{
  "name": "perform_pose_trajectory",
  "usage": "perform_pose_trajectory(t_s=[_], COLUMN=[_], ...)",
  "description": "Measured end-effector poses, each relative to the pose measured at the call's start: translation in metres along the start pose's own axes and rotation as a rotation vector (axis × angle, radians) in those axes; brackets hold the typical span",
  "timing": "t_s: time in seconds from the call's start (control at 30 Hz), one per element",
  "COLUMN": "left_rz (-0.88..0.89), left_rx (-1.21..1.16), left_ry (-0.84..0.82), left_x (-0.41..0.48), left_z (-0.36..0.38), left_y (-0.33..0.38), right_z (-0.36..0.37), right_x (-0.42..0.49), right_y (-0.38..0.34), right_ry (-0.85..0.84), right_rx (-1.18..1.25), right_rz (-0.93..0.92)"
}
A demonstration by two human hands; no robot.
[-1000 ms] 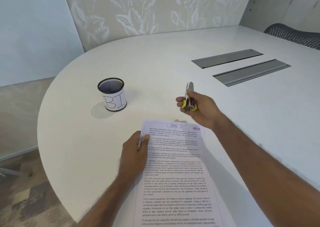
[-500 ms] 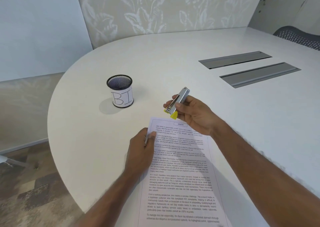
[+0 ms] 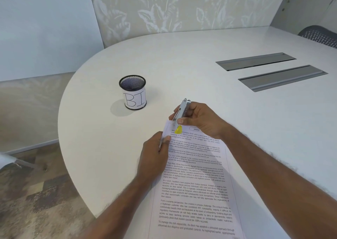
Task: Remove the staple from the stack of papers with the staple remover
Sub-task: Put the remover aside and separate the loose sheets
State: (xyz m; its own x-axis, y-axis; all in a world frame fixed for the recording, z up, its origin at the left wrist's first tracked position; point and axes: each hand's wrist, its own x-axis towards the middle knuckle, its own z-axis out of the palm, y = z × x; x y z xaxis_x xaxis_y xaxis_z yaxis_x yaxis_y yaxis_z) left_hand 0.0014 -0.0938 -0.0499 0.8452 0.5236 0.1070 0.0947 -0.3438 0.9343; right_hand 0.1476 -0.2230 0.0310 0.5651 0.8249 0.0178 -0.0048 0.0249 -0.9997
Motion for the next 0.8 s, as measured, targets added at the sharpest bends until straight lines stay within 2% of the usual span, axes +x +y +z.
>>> perform_pose_trajectory(t_s=[0.2, 0.33, 0.8], left_rz=[-0.011, -0.011, -0.027], left_rx=[-0.010, 0.008, 0.019], left_ry=[-0.003, -0.008, -0.008], left_x=[0.001, 0.001, 0.000], left_z=[-0.001, -0.002, -0.001], left_y=[0.002, 0.003, 0.006], right_z=[0.008, 0.012, 0.016], right_x=[0.007, 0.008, 0.009], right_y=[0.001, 0.002, 0.011], right_ry=[0.019, 0.085, 0.159], right_rx=[-0.008, -0.032, 0.016], right_rz=[0.037, 0.015, -0.032])
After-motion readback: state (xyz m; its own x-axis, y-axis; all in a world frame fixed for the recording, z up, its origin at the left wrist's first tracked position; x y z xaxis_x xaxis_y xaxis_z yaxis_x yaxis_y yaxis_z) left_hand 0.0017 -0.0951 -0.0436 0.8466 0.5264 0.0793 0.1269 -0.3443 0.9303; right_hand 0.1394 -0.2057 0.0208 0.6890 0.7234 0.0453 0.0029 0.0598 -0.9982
